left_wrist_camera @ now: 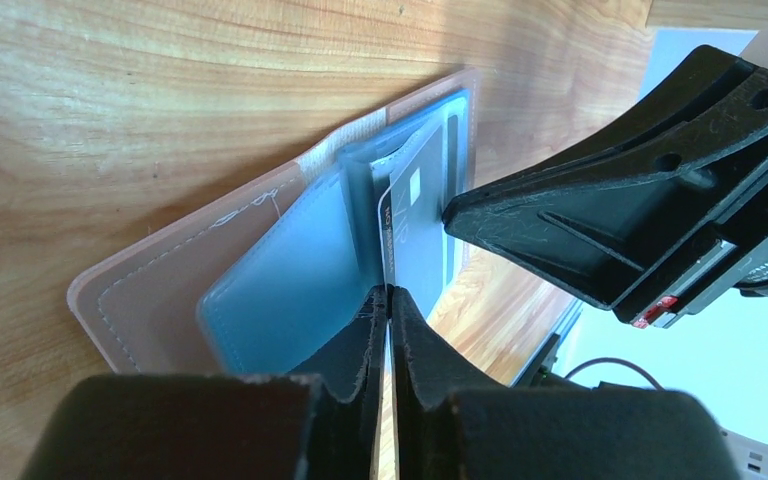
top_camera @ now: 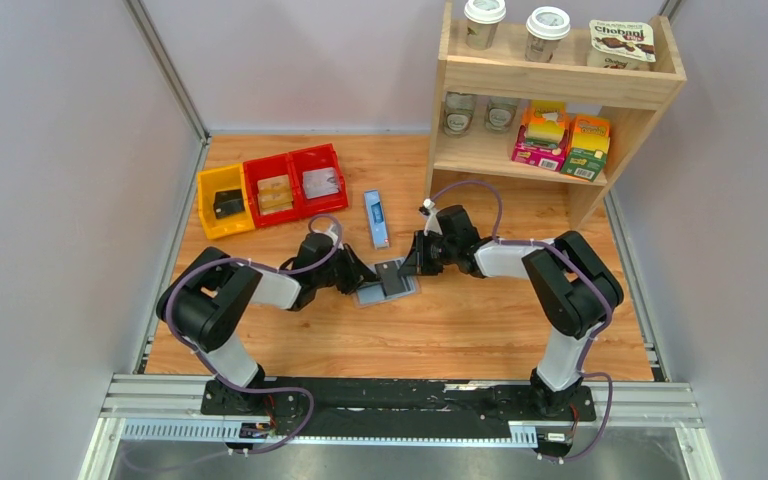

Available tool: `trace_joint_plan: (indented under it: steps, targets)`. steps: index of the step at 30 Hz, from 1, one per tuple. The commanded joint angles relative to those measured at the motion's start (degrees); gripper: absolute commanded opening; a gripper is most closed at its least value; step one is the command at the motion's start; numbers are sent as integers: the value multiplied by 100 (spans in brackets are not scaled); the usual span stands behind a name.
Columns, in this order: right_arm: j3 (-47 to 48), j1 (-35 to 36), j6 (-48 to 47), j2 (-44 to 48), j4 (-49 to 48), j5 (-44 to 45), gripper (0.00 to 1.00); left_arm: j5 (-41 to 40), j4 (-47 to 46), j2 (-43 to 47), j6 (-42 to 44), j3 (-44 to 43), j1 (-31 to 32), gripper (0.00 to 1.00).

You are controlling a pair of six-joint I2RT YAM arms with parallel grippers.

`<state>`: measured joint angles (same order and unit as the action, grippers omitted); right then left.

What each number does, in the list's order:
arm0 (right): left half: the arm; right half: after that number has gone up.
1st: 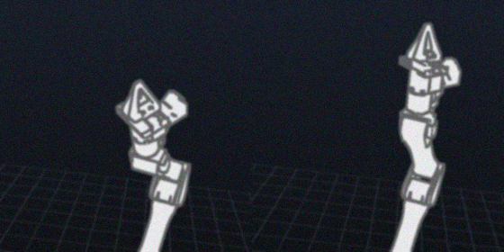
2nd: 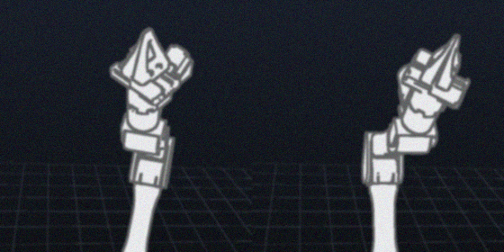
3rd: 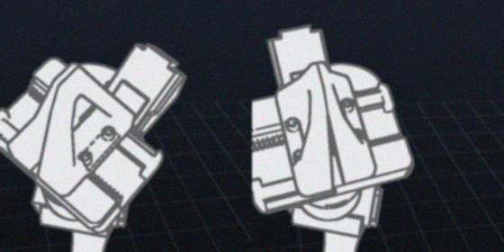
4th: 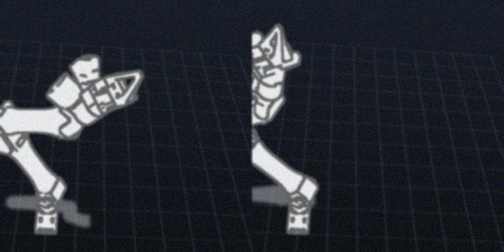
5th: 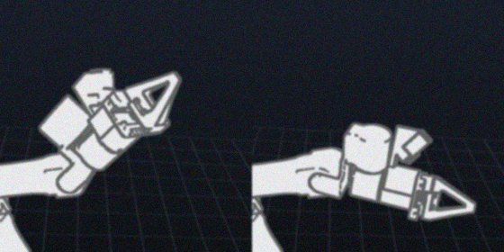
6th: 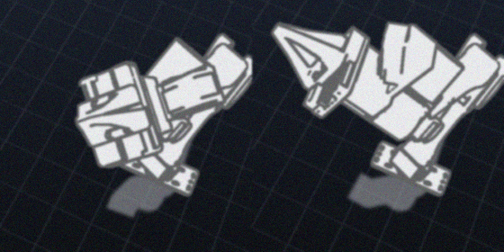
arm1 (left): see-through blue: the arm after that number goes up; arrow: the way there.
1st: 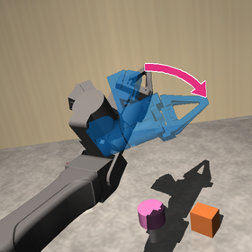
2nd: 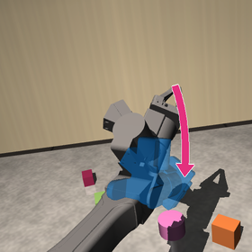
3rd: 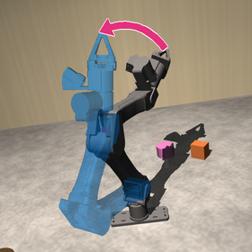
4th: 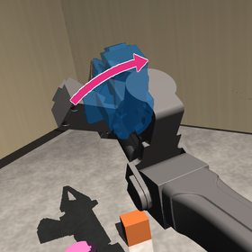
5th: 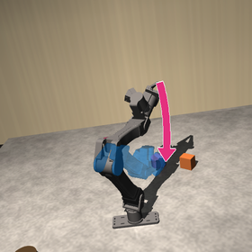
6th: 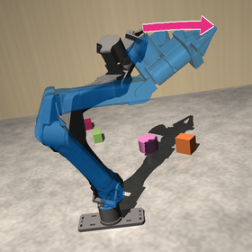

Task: Take the credit cards out of the card holder
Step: Remove the credit card from the card holder.

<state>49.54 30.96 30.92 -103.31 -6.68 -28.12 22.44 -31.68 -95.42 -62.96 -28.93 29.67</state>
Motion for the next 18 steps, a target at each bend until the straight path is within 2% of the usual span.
trace_joint_plan:
  steps: [1,13,15,18]
  targets:
    - [-217,-37,-147,-392,518,571,3,24,-190,234,-50,115,-93,9]
    - [-208,-73,-165,-427,597,606,2,59,311,471,20,291,-260,9]
    - [-208,-73,-165,-427,589,597,2,50,329,489,29,300,-260,11]
    - [-199,-72,-156,-445,580,571,2,146,277,358,82,204,-269,22]
